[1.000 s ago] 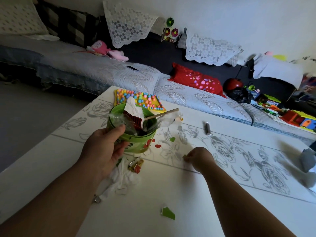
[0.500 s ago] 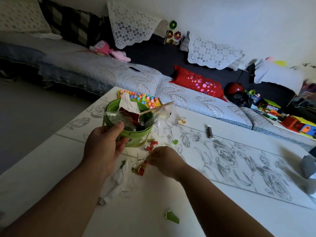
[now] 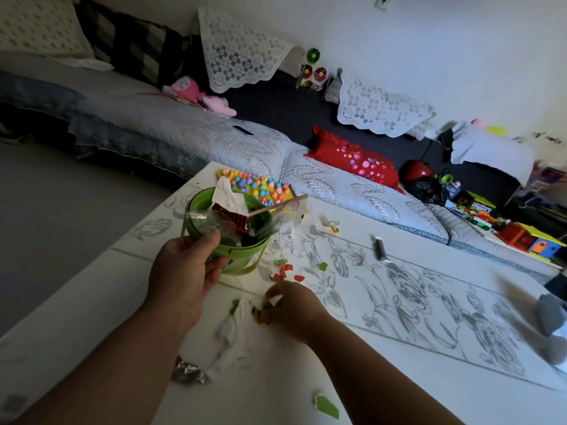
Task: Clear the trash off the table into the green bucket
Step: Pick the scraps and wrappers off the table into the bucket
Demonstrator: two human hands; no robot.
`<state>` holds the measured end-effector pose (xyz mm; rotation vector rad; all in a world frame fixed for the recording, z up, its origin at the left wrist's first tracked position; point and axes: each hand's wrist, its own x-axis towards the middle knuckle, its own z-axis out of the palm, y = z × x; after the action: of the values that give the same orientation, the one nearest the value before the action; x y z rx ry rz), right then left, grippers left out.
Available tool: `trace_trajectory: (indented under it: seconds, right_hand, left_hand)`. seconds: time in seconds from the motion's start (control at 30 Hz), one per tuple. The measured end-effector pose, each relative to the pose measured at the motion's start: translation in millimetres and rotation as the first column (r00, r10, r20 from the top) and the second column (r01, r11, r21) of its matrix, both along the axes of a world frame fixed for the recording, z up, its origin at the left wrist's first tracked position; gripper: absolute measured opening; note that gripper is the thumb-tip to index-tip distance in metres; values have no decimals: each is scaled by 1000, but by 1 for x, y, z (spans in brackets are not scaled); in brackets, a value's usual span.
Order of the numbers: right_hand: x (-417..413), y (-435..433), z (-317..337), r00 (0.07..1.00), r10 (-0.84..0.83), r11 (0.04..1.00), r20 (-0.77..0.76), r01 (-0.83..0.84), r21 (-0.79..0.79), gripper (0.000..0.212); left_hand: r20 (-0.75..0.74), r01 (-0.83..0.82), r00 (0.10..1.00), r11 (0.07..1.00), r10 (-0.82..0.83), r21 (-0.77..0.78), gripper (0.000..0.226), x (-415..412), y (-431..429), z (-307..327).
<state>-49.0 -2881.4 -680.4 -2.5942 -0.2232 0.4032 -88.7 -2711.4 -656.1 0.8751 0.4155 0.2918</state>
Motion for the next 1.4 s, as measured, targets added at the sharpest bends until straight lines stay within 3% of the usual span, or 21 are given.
trace_trajectory:
  seconds: [0.1, 0.27, 0.4, 0.57, 0.77, 0.9, 1.0, 1.13, 1.27, 1.4]
  right_hand:
    - [4, -1, 3, 998, 27, 998, 58, -24, -55, 15]
    - [38, -5, 18, 963, -152, 988, 221, 149, 29, 13]
    - [59, 4, 20, 996, 7, 986, 86, 8, -165, 26]
    - [82, 9, 10, 999, 8, 978, 51, 3, -209, 59]
    - [88, 13, 9, 998, 62, 948, 29, -50, -313, 33]
    - [80, 7, 7, 994, -104, 991, -36, 101, -86, 20]
    - [67, -3, 1, 972, -233, 970, -25, 234, 68, 6]
    - [52, -21, 10, 902, -428, 792, -58, 406, 456, 13]
    - [43, -22, 71, 815, -552, 665, 176, 303, 683, 15]
    - [24, 5, 137, 787, -461, 699, 410, 38, 714, 16]
  left_hand:
    - [-7, -9, 1000, 1000, 9, -20, 11, 0, 4, -1]
    - [-11, -10, 1000, 1000, 9, -30, 15, 0, 8, -2]
    - [-7, -16, 1000, 999, 15, -38, 15, -1, 11, -3]
    - [-8, -23, 1000, 998, 23, -53, 15, 3, 12, -6]
    - [-21, -18, 1000, 998, 17, -57, 17, 10, 11, -10]
    - [-28, -12, 1000, 999, 10, -48, 19, 12, 10, -12]
    - [-25, -11, 1000, 999, 10, -53, 18, 13, 11, -13]
    - [-18, 13, 1000, 999, -13, -46, 15, 9, 10, -12]
    - [-29, 39, 999, 999, -40, -12, 19, 5, 9, -13]
    - [-31, 44, 999, 999, -43, 22, 24, 2, 8, -14]
